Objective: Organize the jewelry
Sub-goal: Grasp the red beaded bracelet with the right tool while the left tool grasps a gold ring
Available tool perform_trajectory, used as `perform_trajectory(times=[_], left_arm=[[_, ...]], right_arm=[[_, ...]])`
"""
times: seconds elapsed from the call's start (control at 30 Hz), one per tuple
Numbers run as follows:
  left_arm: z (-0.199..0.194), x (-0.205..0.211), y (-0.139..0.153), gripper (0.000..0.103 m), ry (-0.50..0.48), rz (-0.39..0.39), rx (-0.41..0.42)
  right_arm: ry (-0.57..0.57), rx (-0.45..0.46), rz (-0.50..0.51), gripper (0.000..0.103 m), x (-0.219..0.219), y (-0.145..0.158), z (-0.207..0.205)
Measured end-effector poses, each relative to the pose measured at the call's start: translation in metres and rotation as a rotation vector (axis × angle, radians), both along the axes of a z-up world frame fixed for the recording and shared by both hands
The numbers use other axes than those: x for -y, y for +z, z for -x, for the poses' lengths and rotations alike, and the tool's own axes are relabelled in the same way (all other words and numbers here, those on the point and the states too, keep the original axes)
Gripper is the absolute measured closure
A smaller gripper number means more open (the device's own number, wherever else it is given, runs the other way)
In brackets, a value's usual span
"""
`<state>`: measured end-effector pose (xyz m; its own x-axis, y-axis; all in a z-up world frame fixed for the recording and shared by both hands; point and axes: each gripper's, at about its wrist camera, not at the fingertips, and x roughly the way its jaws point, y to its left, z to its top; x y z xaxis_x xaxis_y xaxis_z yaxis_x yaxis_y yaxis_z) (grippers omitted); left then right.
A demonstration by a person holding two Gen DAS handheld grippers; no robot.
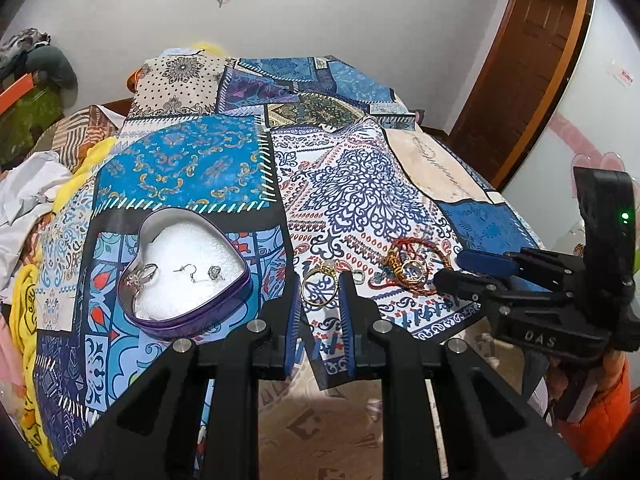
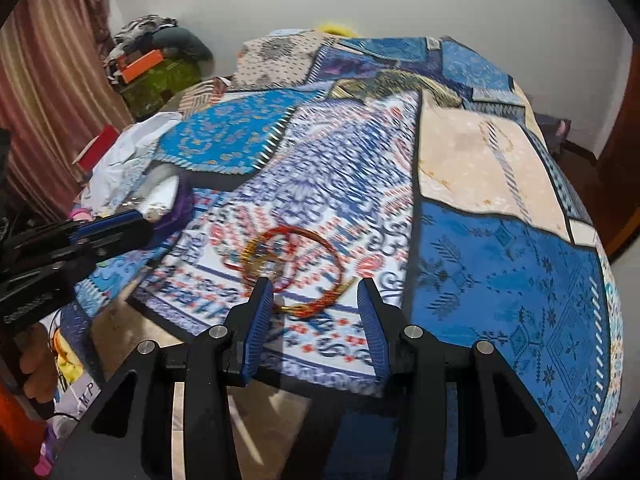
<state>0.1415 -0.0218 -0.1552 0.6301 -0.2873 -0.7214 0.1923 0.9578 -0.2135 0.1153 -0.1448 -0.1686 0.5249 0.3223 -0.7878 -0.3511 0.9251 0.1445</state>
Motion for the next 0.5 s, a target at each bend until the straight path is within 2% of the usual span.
perform_trajectory(times=[0.1, 0.27, 0.37, 0.5], left_arm=[[0.000, 0.002, -0.002, 0.085, -0.006, 0.000, -0.003], [0.001, 0.008, -0.001, 0.085, -0.016, -0.006, 0.003], [0.001, 0.010, -0.001, 0.085, -0.020, -0.010, 0.004], [0.002, 0.011, 0.002, 0.085, -0.021, -0.013, 0.008]], right_arm=[[-0.007, 0.013, 0.015, 0.064, 0.005, -0.001, 0.000], [0.004, 0.044, 0.072, 0.077, 0.004, -0.006, -0.001], [0.007, 0.052, 0.074, 0.092, 0.005, -0.009, -0.003], [-0.012, 0.042, 0.032, 0.096, 0.011, -0.008, -0.008]])
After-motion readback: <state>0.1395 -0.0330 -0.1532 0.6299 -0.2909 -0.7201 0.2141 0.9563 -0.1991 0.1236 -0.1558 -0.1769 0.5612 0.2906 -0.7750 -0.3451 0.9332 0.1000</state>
